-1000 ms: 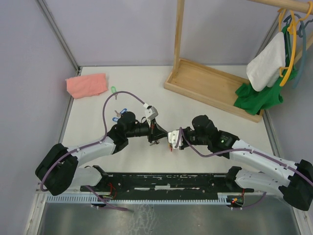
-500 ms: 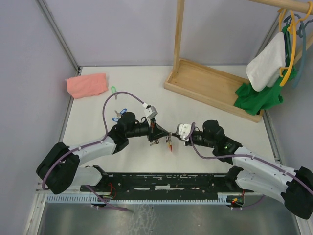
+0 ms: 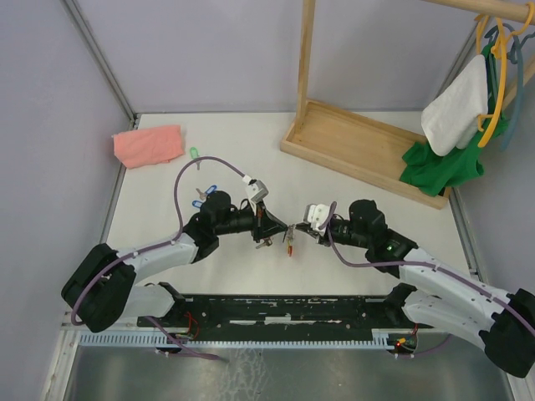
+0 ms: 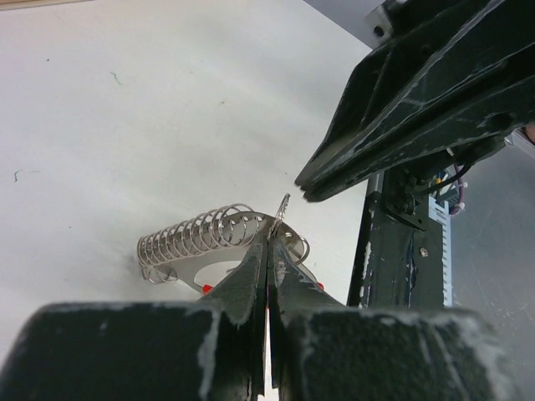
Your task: Put the keys on the keyring
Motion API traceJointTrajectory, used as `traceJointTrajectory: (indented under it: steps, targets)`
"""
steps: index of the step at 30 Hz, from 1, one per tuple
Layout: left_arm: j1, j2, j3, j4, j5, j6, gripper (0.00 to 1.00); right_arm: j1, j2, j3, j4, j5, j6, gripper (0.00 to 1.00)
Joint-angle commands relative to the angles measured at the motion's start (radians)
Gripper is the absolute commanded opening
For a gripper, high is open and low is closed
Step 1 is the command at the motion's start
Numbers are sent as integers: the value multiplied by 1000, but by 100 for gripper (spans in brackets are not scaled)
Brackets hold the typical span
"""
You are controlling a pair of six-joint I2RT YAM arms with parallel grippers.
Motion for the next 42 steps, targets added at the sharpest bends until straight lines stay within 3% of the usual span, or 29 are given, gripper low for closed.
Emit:
traceJointTrajectory:
  steps: [1, 18, 27, 36, 42]
  targets:
    - [3, -39, 35, -56, 5, -25, 3, -5, -9, 136, -216, -24, -113, 12]
    - [-14, -54, 103, -141, 14, 10, 3, -5, 177, 399, -512, -84, -232, 35]
    - [-26, -53, 112, -153, 18, 28, 3, -5, 253, 461, -573, -74, -283, 34]
    - [-34, -59, 122, -169, 23, 44, 3, -4, 299, 495, -659, -120, -477, 35]
    - [-38, -61, 126, -182, 22, 53, 3, -5, 327, 522, -695, -161, -522, 29]
